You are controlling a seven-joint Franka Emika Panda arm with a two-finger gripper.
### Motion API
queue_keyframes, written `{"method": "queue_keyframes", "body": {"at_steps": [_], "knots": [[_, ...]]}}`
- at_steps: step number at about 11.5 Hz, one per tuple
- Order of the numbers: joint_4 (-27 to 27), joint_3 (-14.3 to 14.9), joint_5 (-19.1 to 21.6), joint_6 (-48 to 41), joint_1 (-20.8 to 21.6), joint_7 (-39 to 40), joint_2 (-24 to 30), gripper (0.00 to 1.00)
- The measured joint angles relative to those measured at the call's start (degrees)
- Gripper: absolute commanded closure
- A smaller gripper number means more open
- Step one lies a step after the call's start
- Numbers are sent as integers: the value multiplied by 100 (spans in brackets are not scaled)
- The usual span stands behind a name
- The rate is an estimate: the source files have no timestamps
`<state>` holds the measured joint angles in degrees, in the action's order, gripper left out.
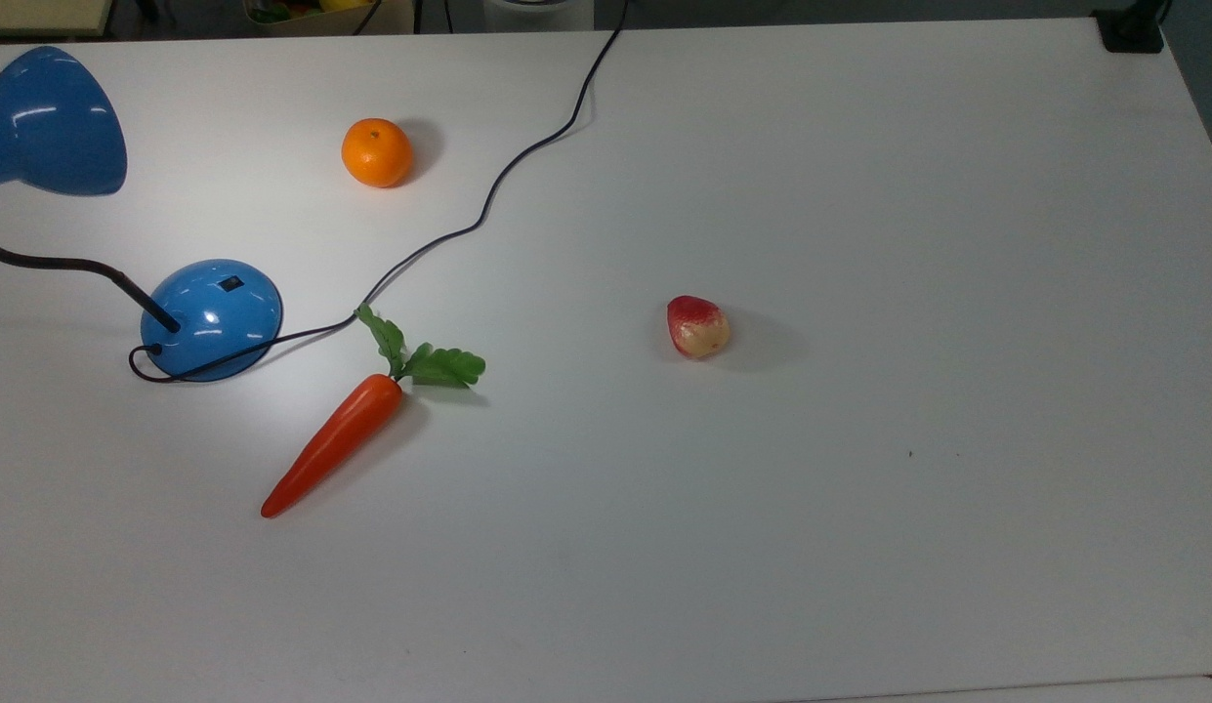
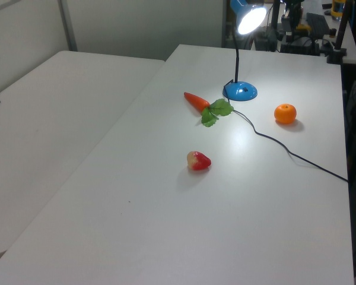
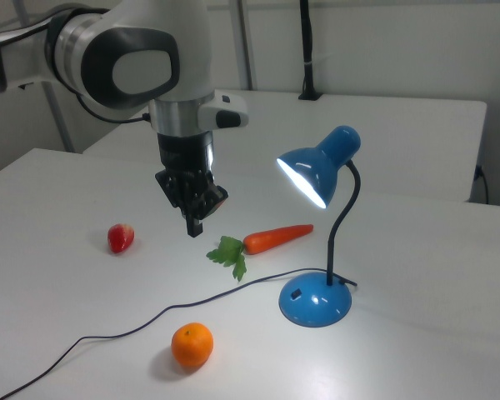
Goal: Turn off lamp
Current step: 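Move the gripper toward the blue lamp base and lower it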
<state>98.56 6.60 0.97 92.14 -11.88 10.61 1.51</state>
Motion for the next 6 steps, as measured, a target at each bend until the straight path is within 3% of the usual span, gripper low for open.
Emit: {"method": "queue_keyframes", "body": {"at_steps": [6], "knots": [[1237, -33, 3, 1719, 19, -1380, 418, 100]]}}
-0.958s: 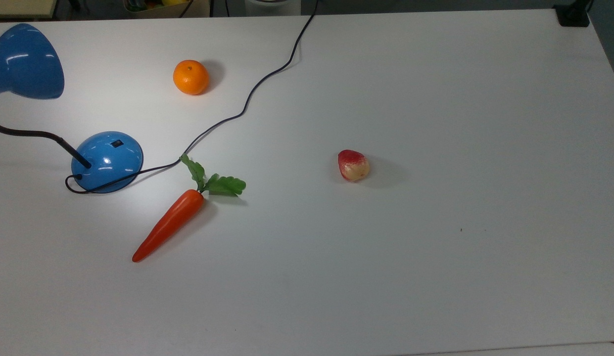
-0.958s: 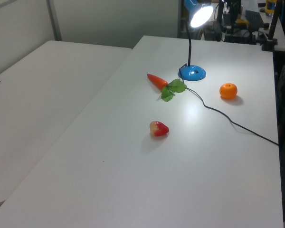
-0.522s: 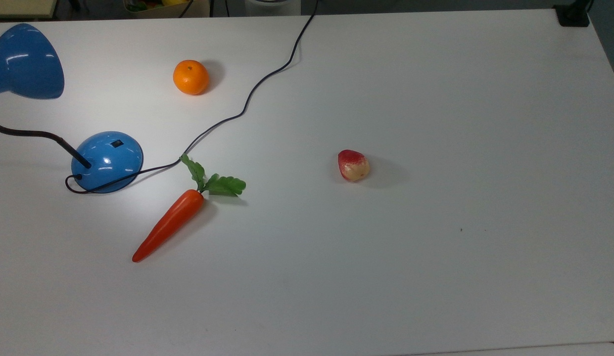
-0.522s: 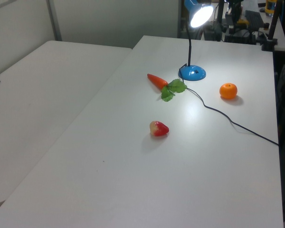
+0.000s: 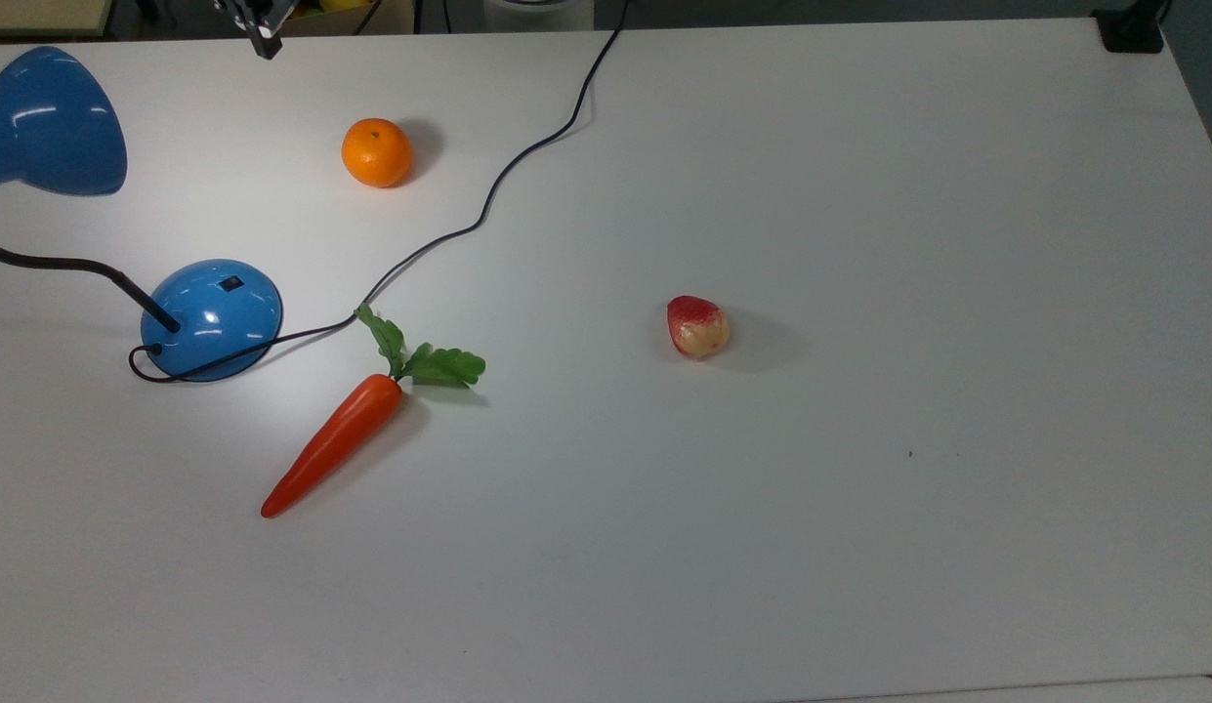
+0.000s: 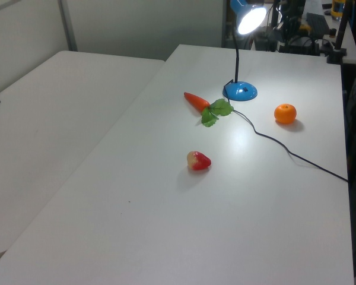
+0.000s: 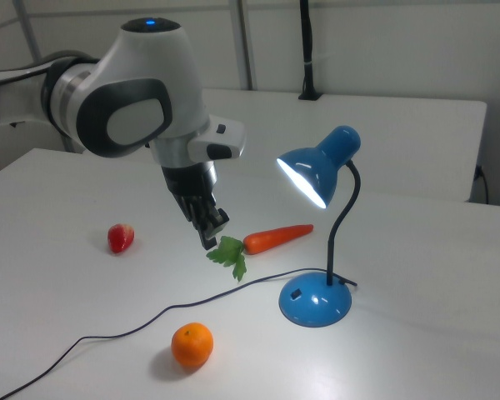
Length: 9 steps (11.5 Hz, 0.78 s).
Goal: Turn off lamp
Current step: 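Move the gripper toward the blue lamp base and lower it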
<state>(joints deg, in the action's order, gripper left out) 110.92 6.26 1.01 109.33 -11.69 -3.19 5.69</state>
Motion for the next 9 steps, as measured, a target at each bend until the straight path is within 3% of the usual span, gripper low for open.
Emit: {"method": "queue_keyframes", "body": {"at_steps": [4, 9], "knots": [[663, 1, 0, 1288, -9, -565, 1, 100], [1112, 2, 0, 1923, -11, -796, 13, 100]]}}
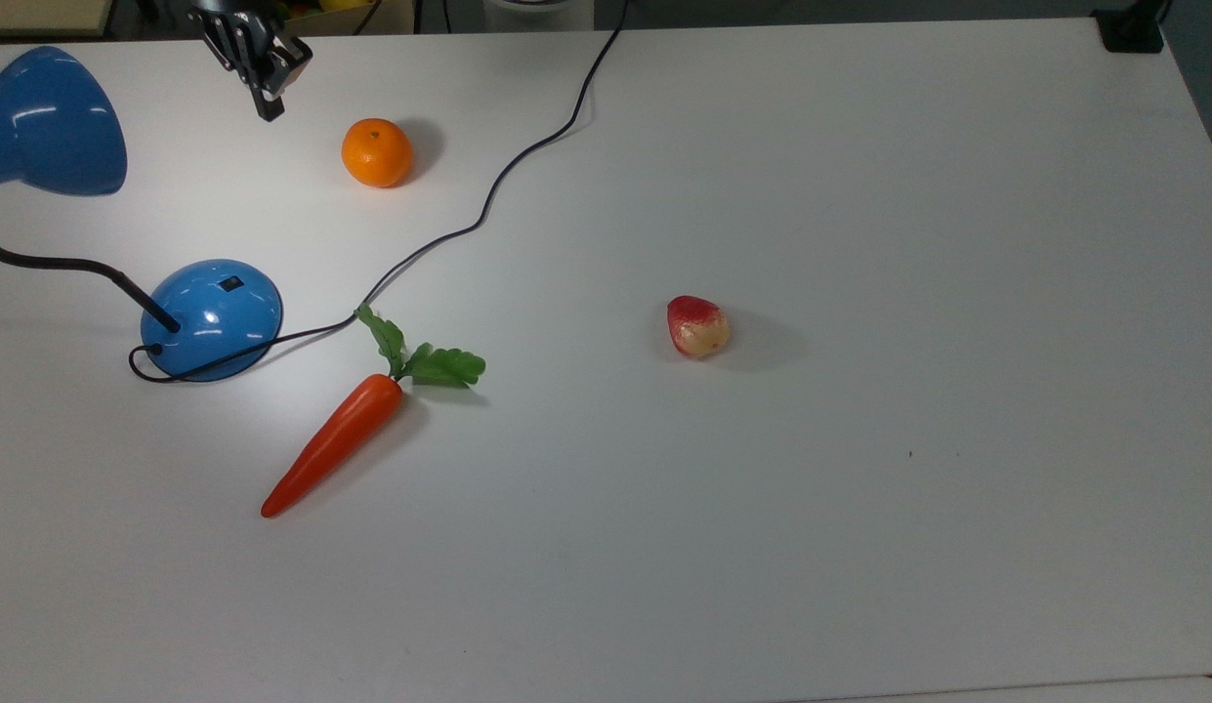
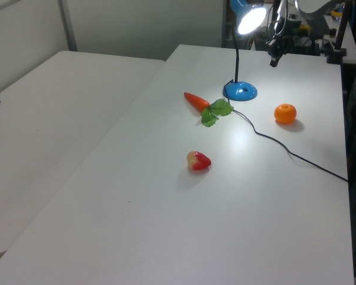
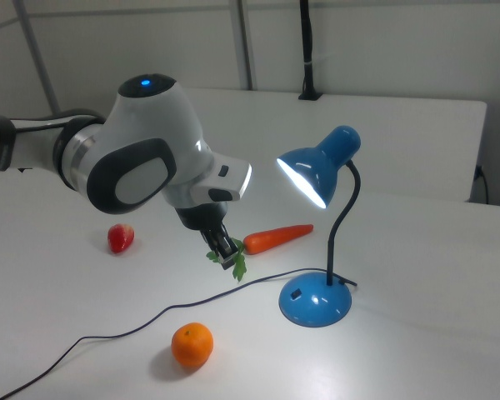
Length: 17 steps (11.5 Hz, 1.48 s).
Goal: Turn off lamp
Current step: 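Move the gripper toward the blue lamp base and lower it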
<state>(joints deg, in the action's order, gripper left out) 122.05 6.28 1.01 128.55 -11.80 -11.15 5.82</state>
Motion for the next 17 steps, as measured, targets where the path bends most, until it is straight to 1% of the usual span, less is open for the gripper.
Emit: {"method": "queue_keyframes", "body": {"at_steps": [4, 6, 9, 12, 13, 17], "knots": [[212, 2, 0, 551, -18, -159, 1, 100], [278, -16, 0, 760, -120, -178, 3, 100], [565, -41, 0, 1401, -183, -324, 93, 100], [672, -43, 0, 1489, -237, -330, 213, 100], [718, -48, 0, 1648, -237, -352, 213, 100], [907, -110, 0, 2285, -232, -570, -61, 100]]}}
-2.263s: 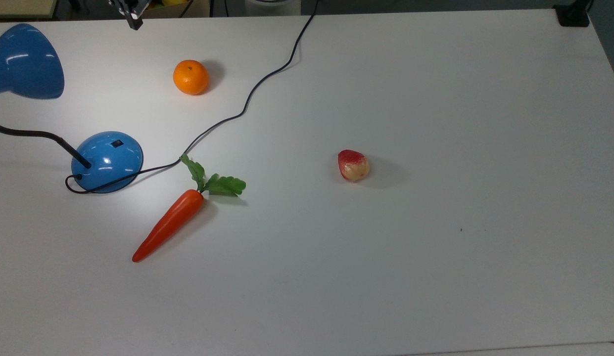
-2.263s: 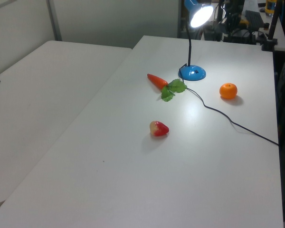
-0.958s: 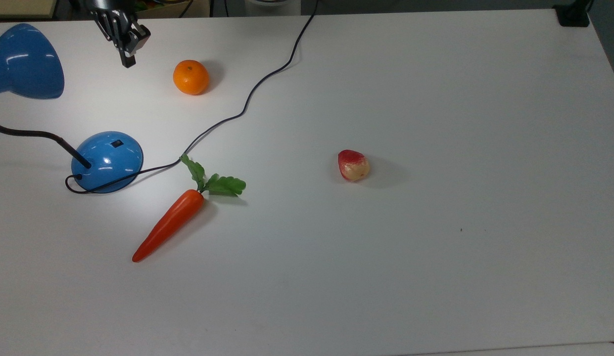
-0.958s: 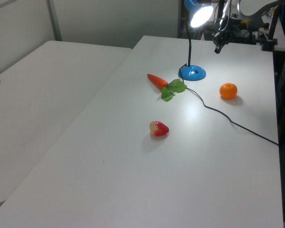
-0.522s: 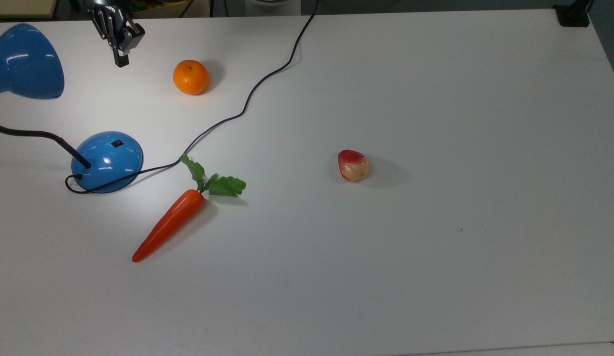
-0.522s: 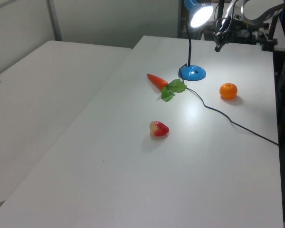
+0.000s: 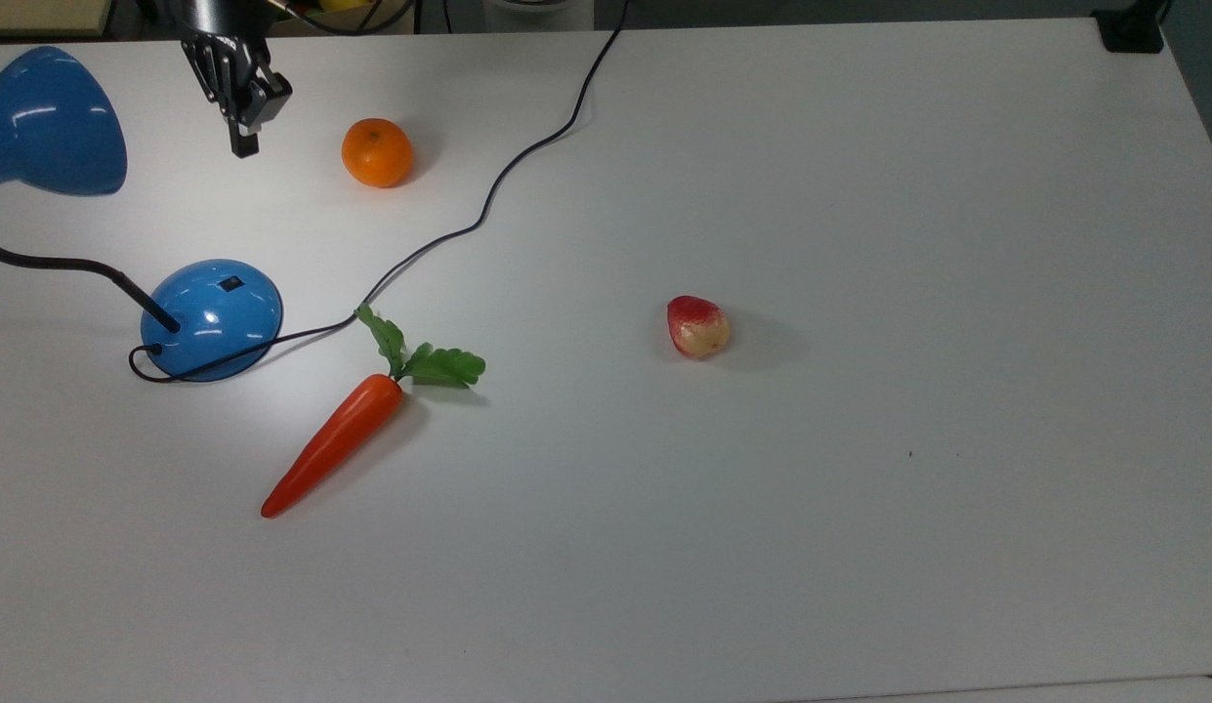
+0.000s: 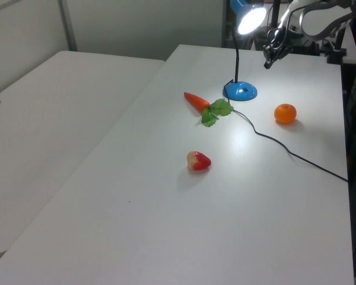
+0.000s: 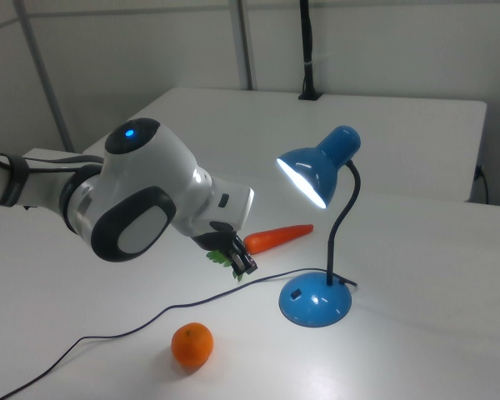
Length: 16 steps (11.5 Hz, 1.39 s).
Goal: Turn off lamp
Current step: 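Move the gripper toward the blue lamp base and lower it, then lower the gripper onto the switch on the blue lamp base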
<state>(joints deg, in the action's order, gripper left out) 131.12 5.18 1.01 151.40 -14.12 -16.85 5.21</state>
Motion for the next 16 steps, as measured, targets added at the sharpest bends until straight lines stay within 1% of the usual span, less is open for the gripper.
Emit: {"method": "queue_keyframes", "body": {"at_steps": [3, 5, 8, 12, 16], "knots": [[4, -2, 0, 510, 0, -56, -375, 100], [3, -2, 0, 929, -6, -233, -606, 100], [-27, -1, 0, 1301, -21, -282, -915, 100], [-301, -1, 0, 1398, -24, -284, -1322, 100], [-519, -1, 0, 1481, -68, -335, -1587, 100]]}}
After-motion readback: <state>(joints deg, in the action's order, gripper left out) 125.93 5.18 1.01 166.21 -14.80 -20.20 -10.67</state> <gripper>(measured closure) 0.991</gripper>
